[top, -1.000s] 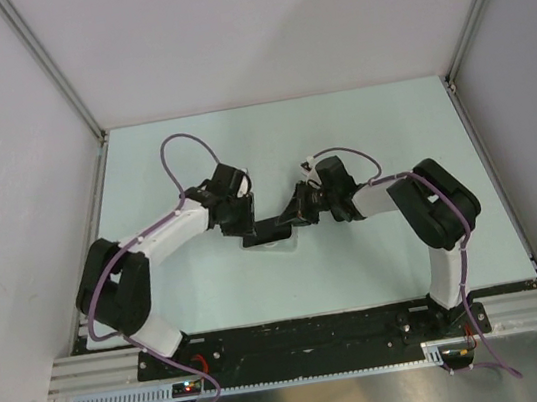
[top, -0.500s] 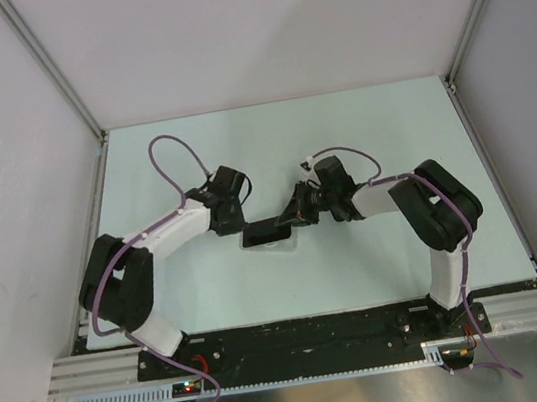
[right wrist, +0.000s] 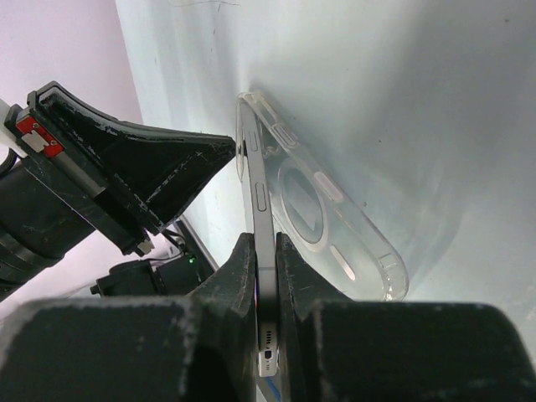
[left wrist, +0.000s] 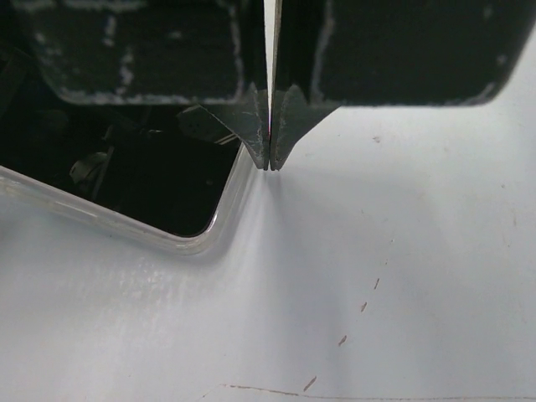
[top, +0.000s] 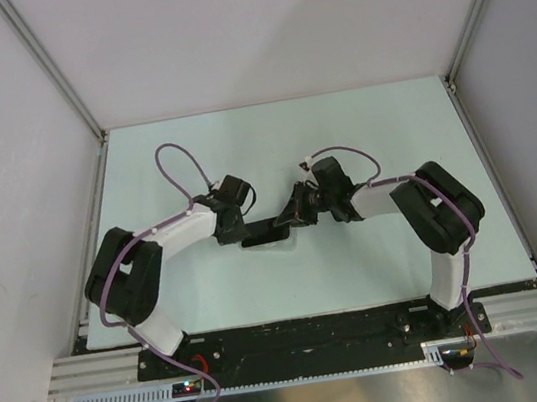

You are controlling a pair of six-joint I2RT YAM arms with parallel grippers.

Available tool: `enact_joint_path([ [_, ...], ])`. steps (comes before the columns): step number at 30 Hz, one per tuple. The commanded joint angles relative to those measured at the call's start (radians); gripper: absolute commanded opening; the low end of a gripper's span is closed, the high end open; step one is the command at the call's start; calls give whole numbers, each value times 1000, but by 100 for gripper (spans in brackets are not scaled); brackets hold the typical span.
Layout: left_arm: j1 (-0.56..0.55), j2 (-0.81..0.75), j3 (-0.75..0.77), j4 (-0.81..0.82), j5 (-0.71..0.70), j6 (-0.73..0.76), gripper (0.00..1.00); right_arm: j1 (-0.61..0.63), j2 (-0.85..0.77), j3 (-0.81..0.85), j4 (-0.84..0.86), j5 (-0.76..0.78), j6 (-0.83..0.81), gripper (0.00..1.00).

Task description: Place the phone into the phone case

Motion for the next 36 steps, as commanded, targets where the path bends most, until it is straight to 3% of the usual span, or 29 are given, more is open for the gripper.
enact_joint_path([
  [1, -11, 7, -7, 57, -8, -30, 0, 32, 47, -34, -204, 275, -82, 0],
  [13, -34, 16, 3, 78, 26, -35, 0, 63, 29, -39, -250, 397, -112, 0],
  [15, -34, 8, 3, 78, 27, -34, 0, 53, 24, -38, -261, 405, -119, 4],
  [23, -34, -10, 13, 77, 42, -20, 0, 22, -16, -35, -283, 401, -149, 38],
  [30, -34, -10, 14, 76, 47, -15, 0, 13, -76, -15, -328, 419, -178, 53],
  [36, -34, -9, 20, 77, 49, -10, 0, 16, -127, 16, -417, 482, -211, 58],
])
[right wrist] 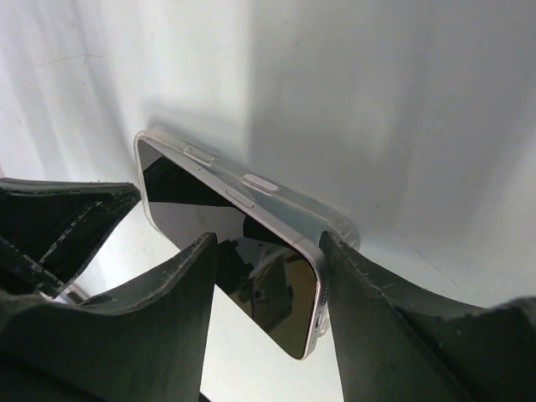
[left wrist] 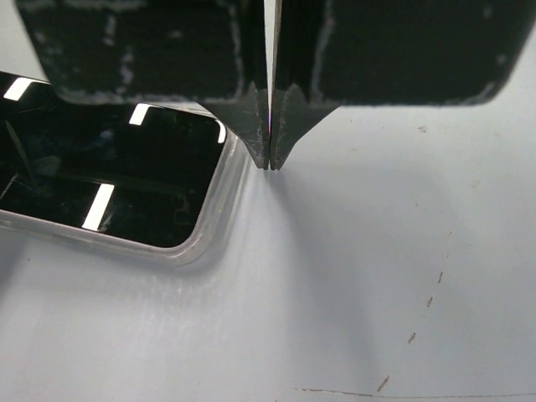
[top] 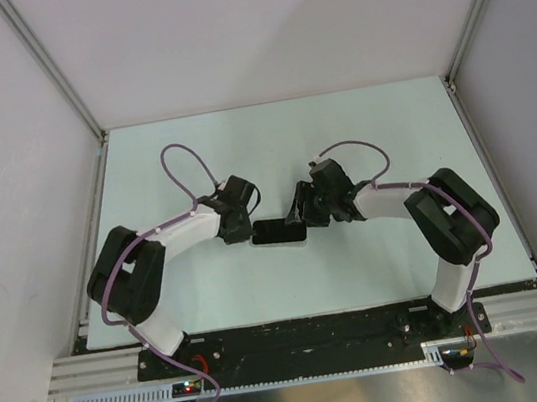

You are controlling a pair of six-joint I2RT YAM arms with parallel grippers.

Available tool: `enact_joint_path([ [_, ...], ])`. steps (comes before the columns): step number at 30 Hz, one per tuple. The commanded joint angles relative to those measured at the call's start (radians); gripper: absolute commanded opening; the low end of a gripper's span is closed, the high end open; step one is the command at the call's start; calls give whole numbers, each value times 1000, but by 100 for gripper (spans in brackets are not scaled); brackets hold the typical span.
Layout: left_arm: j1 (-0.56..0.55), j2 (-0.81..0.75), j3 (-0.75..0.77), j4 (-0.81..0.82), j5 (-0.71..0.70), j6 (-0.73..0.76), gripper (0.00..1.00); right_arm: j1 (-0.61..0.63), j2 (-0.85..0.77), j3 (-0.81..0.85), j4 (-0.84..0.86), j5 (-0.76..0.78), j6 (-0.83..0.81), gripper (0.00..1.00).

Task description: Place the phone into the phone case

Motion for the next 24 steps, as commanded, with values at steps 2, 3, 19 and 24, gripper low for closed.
enact_joint_path([
  [2, -8, -19, 22, 24, 5, -2, 0, -9, -41, 14, -190, 174, -83, 59],
  [3, -8, -18, 22, 24, 6, -2, 0, -5, -45, 16, -203, 188, -91, 60],
  [19, -8, -32, 19, 26, 14, 1, 0, 29, -59, 149, -332, 289, -169, 72],
  [24, -8, -35, 21, 27, 15, 2, 0, 7, -87, 152, -352, 262, -160, 73],
])
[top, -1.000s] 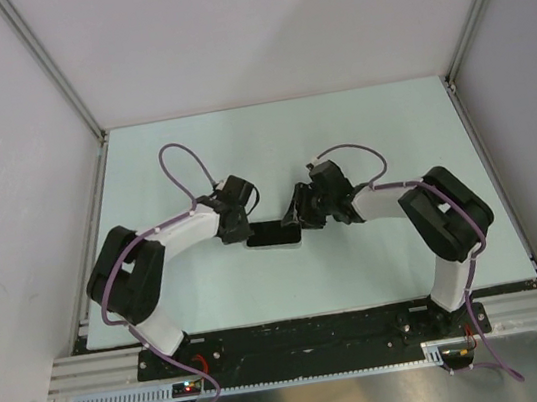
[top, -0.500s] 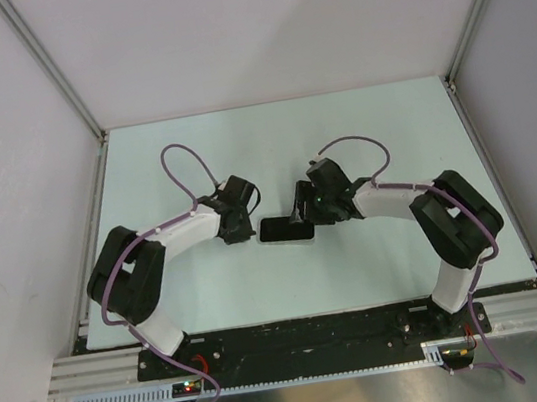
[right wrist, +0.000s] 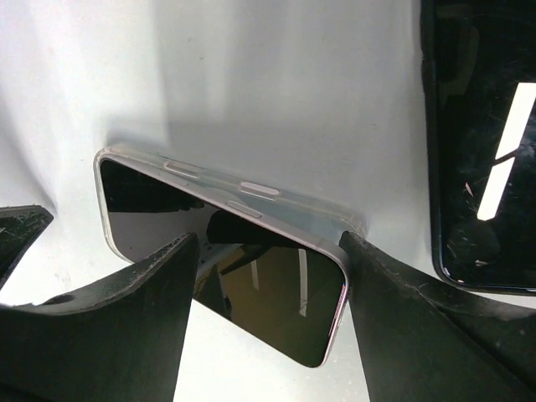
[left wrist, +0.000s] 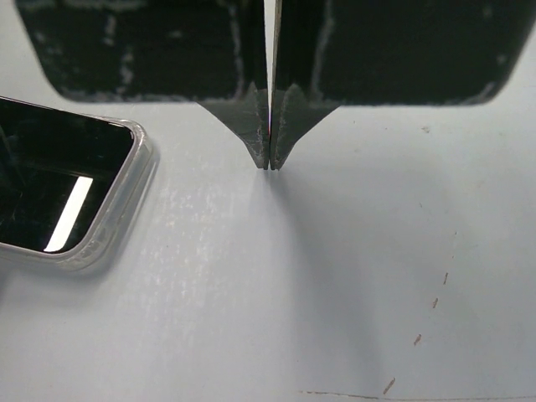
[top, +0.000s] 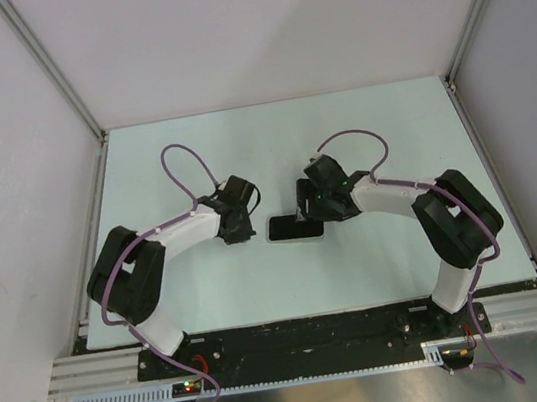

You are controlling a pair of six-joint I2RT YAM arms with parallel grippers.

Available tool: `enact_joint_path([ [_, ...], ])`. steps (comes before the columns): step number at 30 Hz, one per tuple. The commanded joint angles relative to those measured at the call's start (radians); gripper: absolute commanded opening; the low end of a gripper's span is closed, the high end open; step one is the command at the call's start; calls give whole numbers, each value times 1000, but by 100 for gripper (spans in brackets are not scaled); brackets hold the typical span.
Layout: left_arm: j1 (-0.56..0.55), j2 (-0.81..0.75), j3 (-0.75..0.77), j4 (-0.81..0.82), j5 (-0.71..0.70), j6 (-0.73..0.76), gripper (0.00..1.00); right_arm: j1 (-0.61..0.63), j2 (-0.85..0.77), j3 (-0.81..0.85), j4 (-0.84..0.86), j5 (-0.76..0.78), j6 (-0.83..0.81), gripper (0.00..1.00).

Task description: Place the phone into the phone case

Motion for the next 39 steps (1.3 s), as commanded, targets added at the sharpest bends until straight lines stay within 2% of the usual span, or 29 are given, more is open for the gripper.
enact_joint_path([
  [1, -6, -34, 23, 26, 3, 1, 0, -23, -55, 36, -46, -3, -18, 74],
  [14, -7, -23, 43, 47, 40, -10, 0, -76, -155, 14, -101, -44, -18, 73],
  [24, -6, 47, 121, 71, 91, -25, 0, -81, -226, -160, -58, -36, 1, 53],
  [33, -12, 74, 118, 87, 115, -39, 0, -59, -184, -177, -2, -47, 8, 38],
  [39, -28, 76, 105, 97, 126, -47, 0, -46, -156, -171, 10, -40, 2, 32],
])
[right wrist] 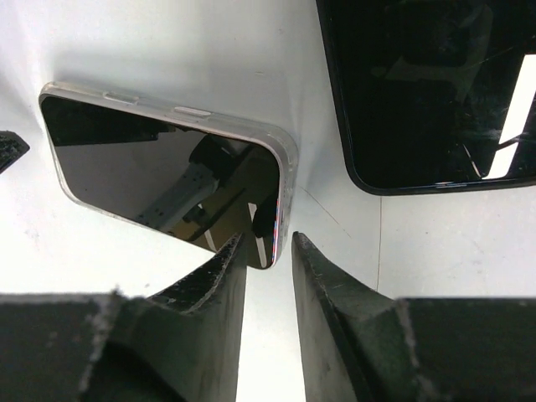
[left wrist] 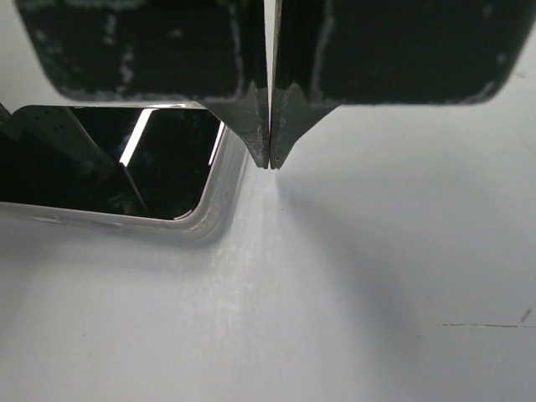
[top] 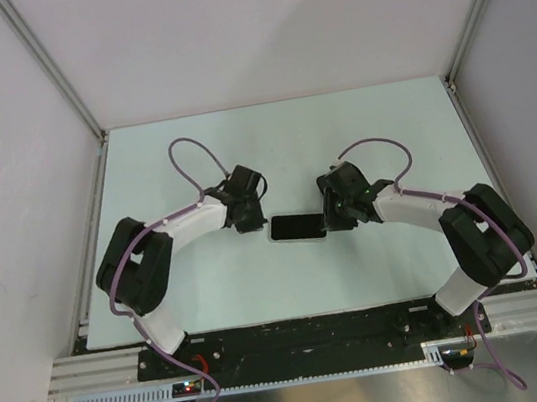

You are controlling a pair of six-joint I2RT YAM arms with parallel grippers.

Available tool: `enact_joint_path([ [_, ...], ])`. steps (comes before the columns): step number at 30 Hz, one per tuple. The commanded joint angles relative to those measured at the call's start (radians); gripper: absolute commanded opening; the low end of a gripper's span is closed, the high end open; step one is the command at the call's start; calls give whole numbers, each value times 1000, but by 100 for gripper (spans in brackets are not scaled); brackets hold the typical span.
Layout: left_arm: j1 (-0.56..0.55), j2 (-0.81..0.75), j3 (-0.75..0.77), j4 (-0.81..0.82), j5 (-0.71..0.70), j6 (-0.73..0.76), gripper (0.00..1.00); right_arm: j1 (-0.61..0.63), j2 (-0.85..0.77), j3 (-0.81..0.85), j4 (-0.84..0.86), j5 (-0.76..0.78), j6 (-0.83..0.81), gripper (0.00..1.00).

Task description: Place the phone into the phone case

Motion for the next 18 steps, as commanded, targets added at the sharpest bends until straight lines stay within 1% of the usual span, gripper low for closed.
enact_joint_path([
  [1, -24, 5, 4, 39, 18, -22, 0, 13, 29, 11, 37, 6, 0, 31],
  [9, -48, 26, -2, 46, 37, -36, 0, 31, 53, 21, 37, 13, 0, 16],
  [18, -83, 18, -28, 56, 47, -71, 0, 66, 69, 33, 28, 7, 4, 10],
])
